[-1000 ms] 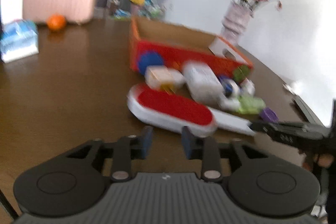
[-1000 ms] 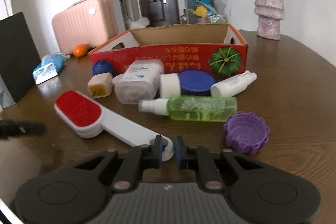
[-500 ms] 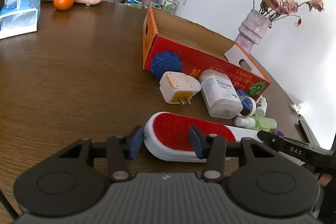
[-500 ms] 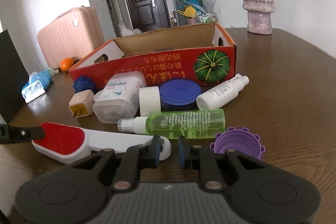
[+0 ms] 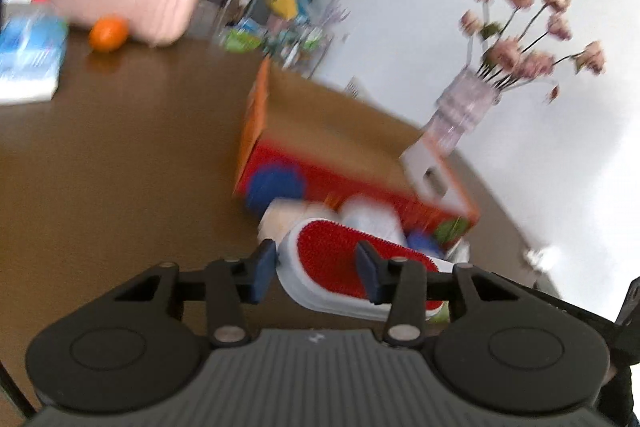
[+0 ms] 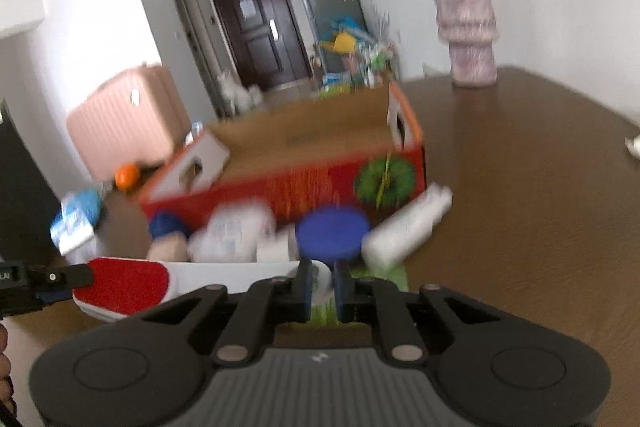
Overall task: Organize rigid objects
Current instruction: 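Carry the lint brush into the cardboard box and open both tools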
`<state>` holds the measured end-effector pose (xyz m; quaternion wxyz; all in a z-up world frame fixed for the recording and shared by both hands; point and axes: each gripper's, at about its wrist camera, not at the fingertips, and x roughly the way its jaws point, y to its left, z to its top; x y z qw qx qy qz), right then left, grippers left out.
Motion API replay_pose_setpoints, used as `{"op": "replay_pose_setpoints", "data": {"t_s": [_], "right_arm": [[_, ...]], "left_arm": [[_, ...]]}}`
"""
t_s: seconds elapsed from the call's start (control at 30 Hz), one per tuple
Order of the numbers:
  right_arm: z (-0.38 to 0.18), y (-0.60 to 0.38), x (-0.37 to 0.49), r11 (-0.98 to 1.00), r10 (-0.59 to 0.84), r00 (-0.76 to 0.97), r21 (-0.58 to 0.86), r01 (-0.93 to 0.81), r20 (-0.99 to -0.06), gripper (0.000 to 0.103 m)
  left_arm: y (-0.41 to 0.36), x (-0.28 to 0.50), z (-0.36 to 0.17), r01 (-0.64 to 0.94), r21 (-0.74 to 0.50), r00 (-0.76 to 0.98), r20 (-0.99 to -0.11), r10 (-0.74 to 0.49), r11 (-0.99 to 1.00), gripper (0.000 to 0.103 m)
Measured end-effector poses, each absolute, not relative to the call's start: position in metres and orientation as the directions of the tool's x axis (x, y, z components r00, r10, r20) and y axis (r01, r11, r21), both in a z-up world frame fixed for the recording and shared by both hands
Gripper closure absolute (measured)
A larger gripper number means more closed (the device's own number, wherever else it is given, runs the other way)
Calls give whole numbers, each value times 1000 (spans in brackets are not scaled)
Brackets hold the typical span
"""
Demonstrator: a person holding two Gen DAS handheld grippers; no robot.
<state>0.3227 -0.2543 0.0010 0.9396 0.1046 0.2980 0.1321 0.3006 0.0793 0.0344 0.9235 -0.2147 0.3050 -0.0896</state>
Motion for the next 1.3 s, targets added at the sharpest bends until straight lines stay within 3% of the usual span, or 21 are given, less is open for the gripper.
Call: {"op": "replay_pose_setpoints", "data": {"t_s": [0.2,0.43,0.6,0.7,0.8,0.83,0.9,1.13,1.3], "right_arm": [[44,-264,408,935,325,817,290,-203,-476,92],[39,-263,549,931,317,789,330,-154,-526,92],[14,-232,620,971,230,767,187,-145,-599,93],[5,-212,637,984,174,766,73,-165,-618,88],[0,-204,637,980,189,763,69,-187,-619,84],[1,-204,634,977,205,770,77,-200,-604,81],[3,-203,631,977,204,782,77,-197,-589,64],[10,-211,621,973,225,779,91,-213,-585,61],[35,-229,574,959,260,765,69,-273,-589,44]], "left_arm": [[70,397,71,33,-421,827,-497,-261,907,59],[72,538,47,-89,-451,770,-597,-226,888,59],[64,607,22,-166,-344,711,-692,-129,924,58],[50,612,18,-142,-227,734,-677,-52,963,43],[40,608,13,-122,-170,755,-656,-20,978,41],[39,606,13,-120,-160,757,-653,-14,980,40],[34,607,12,-106,-149,766,-643,-15,983,33],[34,585,32,-86,-140,778,-628,-21,986,28],[37,522,60,11,-132,780,-619,-92,991,18]]}}
